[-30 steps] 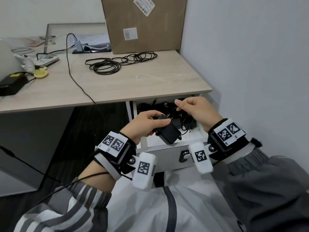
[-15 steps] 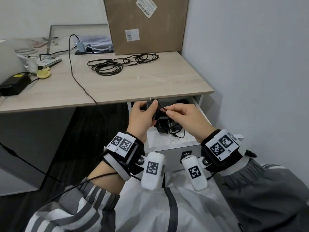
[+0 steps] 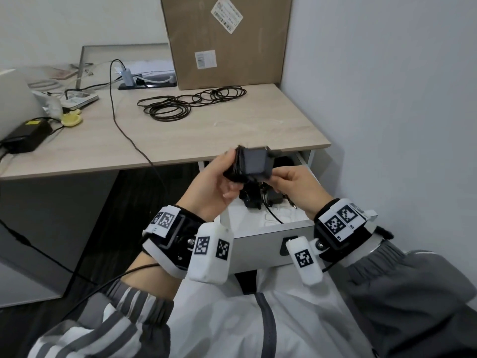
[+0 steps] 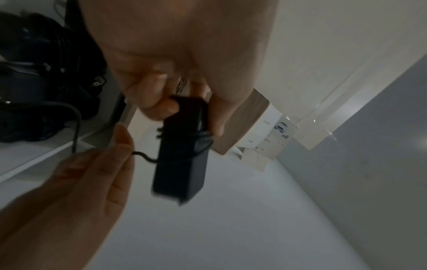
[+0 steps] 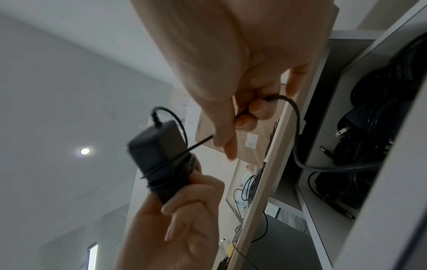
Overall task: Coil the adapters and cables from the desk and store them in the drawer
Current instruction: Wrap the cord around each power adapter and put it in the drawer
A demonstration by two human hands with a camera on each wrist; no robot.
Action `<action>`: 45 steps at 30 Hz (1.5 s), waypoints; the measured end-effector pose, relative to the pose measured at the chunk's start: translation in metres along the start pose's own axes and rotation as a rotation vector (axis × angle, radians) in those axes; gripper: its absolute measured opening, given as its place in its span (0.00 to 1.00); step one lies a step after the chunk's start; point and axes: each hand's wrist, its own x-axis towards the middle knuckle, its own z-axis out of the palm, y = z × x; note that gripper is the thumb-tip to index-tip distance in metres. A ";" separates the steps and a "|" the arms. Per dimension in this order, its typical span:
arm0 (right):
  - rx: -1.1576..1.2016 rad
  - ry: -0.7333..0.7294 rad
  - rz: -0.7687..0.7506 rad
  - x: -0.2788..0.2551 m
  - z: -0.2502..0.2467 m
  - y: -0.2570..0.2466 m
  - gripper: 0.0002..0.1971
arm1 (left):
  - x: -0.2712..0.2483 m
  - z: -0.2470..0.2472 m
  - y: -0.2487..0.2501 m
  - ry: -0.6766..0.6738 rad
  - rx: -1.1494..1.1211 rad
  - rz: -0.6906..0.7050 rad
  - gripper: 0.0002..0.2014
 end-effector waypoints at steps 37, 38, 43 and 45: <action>-0.055 -0.070 -0.062 -0.003 0.012 0.003 0.11 | 0.013 -0.009 -0.006 0.504 -0.062 0.239 0.16; -0.065 -0.094 -0.043 -0.003 0.009 0.008 0.11 | 0.012 -0.010 -0.003 0.432 -0.129 0.209 0.15; -0.096 0.038 0.076 -0.001 -0.008 0.019 0.15 | 0.002 -0.010 0.006 0.172 -0.275 -0.019 0.12; -0.081 0.113 0.099 0.001 -0.015 0.021 0.19 | -0.003 -0.008 0.006 0.107 -0.084 -0.111 0.09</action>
